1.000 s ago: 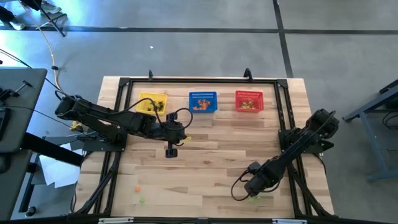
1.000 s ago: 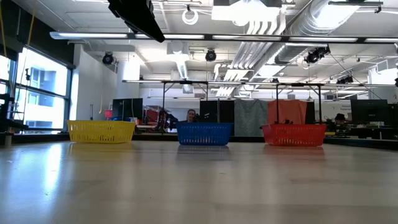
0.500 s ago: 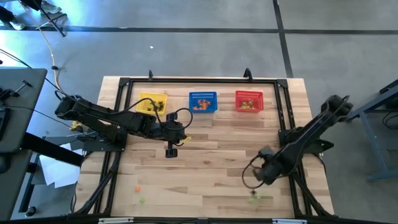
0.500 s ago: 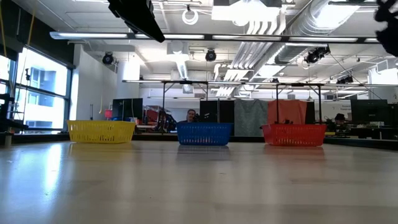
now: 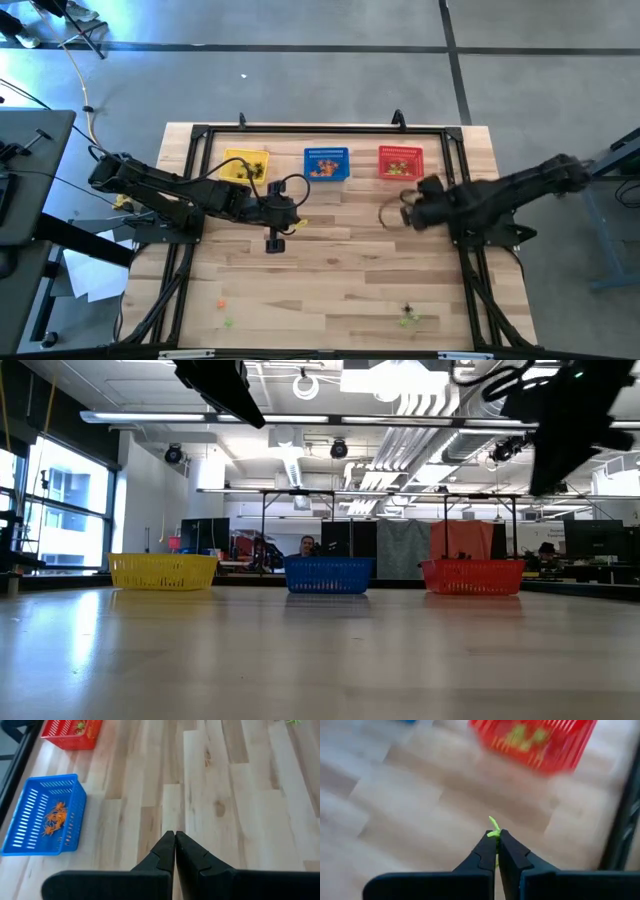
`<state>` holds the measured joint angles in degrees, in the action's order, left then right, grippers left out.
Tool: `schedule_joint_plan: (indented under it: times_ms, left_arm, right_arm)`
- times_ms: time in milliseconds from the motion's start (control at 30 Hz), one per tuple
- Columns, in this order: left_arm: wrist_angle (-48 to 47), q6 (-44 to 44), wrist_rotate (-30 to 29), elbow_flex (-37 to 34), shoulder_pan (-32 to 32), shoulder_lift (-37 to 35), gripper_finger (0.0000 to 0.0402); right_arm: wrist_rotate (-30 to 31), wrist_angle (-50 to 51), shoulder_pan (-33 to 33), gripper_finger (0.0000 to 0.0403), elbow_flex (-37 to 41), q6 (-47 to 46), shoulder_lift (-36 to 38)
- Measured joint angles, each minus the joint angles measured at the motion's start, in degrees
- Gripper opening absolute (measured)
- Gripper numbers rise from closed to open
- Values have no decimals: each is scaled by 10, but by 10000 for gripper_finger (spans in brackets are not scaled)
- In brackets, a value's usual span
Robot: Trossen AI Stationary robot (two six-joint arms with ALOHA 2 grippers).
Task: Sort Halloween decoration
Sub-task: Put the green spider toy into the red basket
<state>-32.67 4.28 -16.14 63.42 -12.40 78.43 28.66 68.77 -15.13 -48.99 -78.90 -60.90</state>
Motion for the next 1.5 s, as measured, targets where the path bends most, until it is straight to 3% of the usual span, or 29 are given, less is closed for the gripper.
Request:
schedule_joint_plan:
  times_ms: [167, 300, 533, 967, 1500]
  left_arm:
    - [0, 0, -29, 0, 0, 0, 0]
    - [0, 0, -46, 0, 0, 0, 0]
    - [0, 2, -47, 0, 0, 0, 0]
    - [-1, 1, -47, 0, 0, 0, 0]
    - [-1, 2, -47, 0, 0, 0, 0]
  right_arm:
    - [11, -67, 169, 0, 0, 208, -1]
    - [-16, -167, 289, 0, 0, 357, -9]
    - [-93, -249, 422, 0, -1, 469, -33]
    - [-109, -251, 451, 6, -1, 494, -55]
    - [-117, -247, 451, 136, -1, 494, -55]
